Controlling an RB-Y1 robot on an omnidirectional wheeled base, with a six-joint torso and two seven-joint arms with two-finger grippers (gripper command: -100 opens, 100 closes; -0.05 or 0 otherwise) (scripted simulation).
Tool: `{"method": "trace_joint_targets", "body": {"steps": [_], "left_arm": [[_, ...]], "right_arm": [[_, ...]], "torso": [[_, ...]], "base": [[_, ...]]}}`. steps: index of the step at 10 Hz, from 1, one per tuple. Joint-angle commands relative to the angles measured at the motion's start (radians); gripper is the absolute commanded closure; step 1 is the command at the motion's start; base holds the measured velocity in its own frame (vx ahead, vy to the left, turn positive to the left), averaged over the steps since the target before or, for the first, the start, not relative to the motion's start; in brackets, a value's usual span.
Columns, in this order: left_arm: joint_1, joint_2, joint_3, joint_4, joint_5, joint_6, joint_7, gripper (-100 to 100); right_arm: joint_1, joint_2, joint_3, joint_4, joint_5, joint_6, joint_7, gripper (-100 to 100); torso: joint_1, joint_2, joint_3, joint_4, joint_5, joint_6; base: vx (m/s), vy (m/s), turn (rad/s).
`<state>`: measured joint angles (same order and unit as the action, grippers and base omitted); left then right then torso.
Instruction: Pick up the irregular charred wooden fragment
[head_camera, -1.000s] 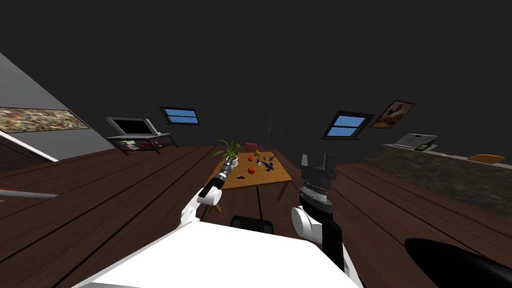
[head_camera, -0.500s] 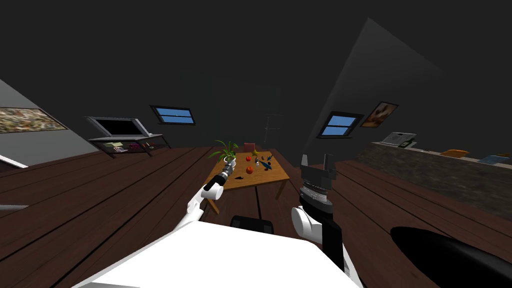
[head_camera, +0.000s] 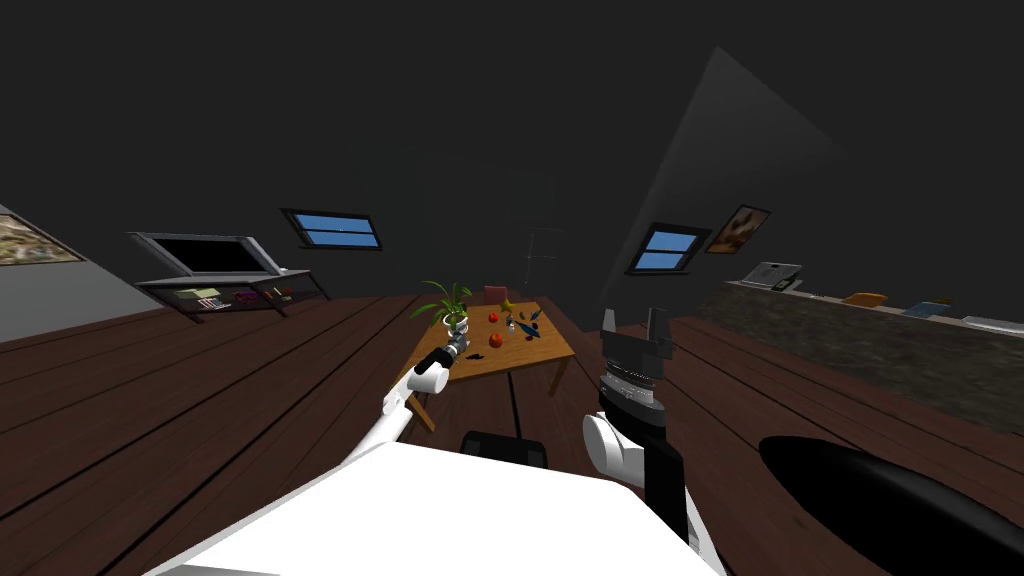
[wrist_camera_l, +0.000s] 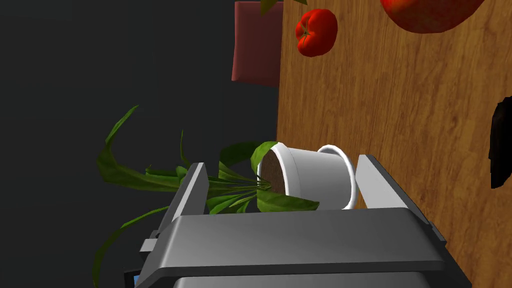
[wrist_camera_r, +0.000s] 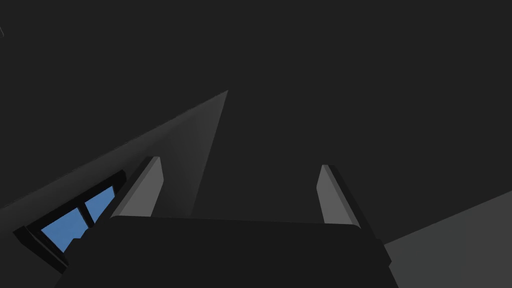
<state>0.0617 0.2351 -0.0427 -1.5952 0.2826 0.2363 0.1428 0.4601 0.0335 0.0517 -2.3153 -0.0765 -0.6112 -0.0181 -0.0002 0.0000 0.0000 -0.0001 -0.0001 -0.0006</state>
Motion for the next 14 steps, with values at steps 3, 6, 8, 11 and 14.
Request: {"method": "trace_joint_targets", "body": {"steps": [3, 6, 8, 11, 14], "left_arm": [[-0.091, 0.026, 0.004, 0.117, 0.047, 0.092, 0.022, -100], [-0.128, 0.039, 0.005, 0.173, 0.069, 0.158, 0.032, -100], [-0.165, 0.053, 0.007, 0.236, 0.089, 0.198, 0.041, -100], [-0.202, 0.066, 0.009, 0.339, 0.11, 0.257, 0.05, -100], [-0.237, 0.079, 0.011, 0.404, 0.129, 0.305, 0.058, -100]], "right_arm": [[0.0, 0.0, 0.0, 0.0, 0.0, 0.0, 0.0, 0], [0.0, 0.0, 0.0, 0.0, 0.0, 0.0, 0.0, 0], [0.0, 0.0, 0.0, 0.0, 0.0, 0.0, 0.0, 0], [0.0, 0.0, 0.0, 0.0, 0.0, 0.0, 0.0, 0], [0.0, 0.0, 0.0, 0.0, 0.0, 0.0, 0.0, 0]], "torso": [[0.0, 0.0, 0.0, 0.0, 0.0, 0.0], [0.0, 0.0, 0.0, 0.0, 0.0, 0.0], [0.0, 0.0, 0.0, 0.0, 0.0, 0.0], [0.0, 0.0, 0.0, 0.0, 0.0, 0.0], [0.0, 0.0, 0.0, 0.0, 0.0, 0.0]], "base": [[-0.002, -0.006, -0.099], [-0.001, -0.004, -0.051], [-0.001, -0.005, -0.109], [0.001, -0.004, -0.088], [0.001, -0.002, -0.062]]}}
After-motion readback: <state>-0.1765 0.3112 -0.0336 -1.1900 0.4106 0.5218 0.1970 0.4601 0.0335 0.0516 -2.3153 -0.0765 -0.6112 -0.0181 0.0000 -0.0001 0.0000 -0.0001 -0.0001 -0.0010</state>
